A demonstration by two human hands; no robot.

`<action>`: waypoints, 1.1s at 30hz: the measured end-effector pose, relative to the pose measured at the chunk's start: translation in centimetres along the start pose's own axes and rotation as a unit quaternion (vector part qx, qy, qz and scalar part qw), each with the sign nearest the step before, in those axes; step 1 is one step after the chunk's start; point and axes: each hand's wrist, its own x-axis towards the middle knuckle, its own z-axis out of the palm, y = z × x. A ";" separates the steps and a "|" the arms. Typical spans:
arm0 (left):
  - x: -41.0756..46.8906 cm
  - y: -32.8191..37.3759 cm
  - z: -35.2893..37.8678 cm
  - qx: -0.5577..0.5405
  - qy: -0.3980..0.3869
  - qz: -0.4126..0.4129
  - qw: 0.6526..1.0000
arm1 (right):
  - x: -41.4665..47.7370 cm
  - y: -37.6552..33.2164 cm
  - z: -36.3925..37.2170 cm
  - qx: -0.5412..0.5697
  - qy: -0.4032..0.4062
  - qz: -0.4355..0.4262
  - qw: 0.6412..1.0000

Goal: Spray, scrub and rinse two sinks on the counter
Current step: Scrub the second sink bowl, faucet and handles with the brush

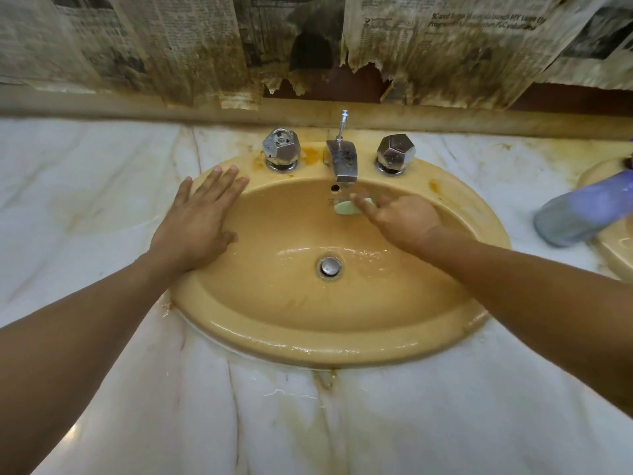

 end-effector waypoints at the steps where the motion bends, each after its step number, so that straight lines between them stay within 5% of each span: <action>1: -0.1 0.0 0.0 -0.001 0.000 0.000 1.000 | -2.2 1.3 -0.1 -0.013 -0.039 0.009 0.999; 4: -0.2 0.1 -0.1 -0.005 -0.001 0.001 1.000 | -7.9 3.0 -0.8 -0.047 -0.178 0.002 0.983; 10: -0.3 0.2 -0.1 -0.011 0.005 0.000 1.000 | -4.9 5.2 -3.8 -0.061 -0.077 0.060 0.993; 15: -0.3 -0.3 0.3 -0.024 0.006 0.004 1.000 | -7.9 6.4 -4.5 0.015 -0.297 0.088 0.951; 19: -0.5 -0.2 0.3 -0.033 0.021 0.005 0.999 | -9.8 7.5 -6.2 0.054 -0.255 0.130 0.957; 23: -1.3 0.6 0.3 -0.073 0.034 -0.004 0.997 | -13.0 6.8 -6.5 0.120 -0.337 0.086 0.930; 28: -4.4 2.8 0.4 -0.065 0.018 -0.055 0.996 | -16.6 6.2 -6.9 0.254 -0.233 0.198 0.918; 33: -8.5 7.5 -1.1 -0.018 -0.093 -0.082 0.992 | -21.4 1.2 -4.8 0.440 -0.096 0.322 0.833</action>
